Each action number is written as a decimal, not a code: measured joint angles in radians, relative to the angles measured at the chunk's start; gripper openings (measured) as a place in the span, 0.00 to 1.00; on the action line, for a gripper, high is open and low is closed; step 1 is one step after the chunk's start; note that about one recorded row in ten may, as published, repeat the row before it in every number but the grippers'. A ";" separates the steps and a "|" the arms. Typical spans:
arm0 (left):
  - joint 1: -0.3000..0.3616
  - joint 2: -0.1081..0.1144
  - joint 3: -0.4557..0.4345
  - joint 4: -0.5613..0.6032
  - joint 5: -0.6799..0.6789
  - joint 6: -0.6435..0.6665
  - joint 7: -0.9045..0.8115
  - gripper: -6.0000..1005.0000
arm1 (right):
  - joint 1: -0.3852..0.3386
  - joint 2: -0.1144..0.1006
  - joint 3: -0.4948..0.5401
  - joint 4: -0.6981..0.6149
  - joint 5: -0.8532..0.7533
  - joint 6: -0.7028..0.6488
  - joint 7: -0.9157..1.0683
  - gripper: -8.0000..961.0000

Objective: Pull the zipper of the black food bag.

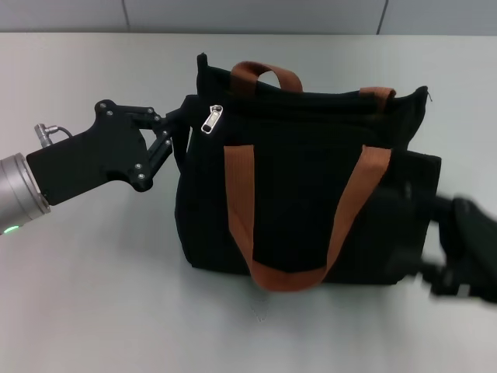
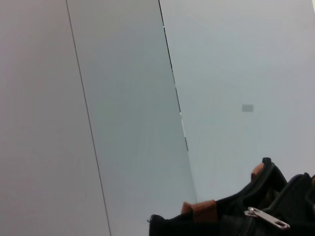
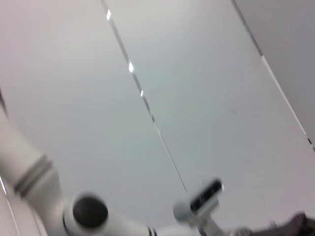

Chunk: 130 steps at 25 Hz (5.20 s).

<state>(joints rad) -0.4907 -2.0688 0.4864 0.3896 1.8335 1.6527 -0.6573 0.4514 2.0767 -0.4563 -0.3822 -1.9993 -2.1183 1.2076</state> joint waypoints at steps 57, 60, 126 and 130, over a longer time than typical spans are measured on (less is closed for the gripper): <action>0.000 -0.001 0.005 -0.003 -0.024 0.053 0.014 0.03 | 0.464 0.000 -0.316 -0.124 0.024 0.513 1.109 0.53; -0.003 -0.001 0.001 -0.003 -0.023 0.068 0.006 0.03 | 0.465 0.000 -0.316 -0.126 0.024 0.514 1.110 0.53; -0.069 0.002 0.002 0.053 -0.052 0.131 -0.251 0.04 | 0.444 0.007 -0.364 -0.212 0.049 0.501 1.048 0.53; -0.068 0.003 0.002 0.053 -0.052 0.133 -0.251 0.04 | 0.444 0.007 -0.364 -0.213 0.046 0.509 1.036 0.53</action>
<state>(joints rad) -0.5590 -2.0661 0.4881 0.4430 1.7817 1.7853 -0.9082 0.8953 2.0835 -0.8206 -0.5952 -1.9536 -1.6088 2.2438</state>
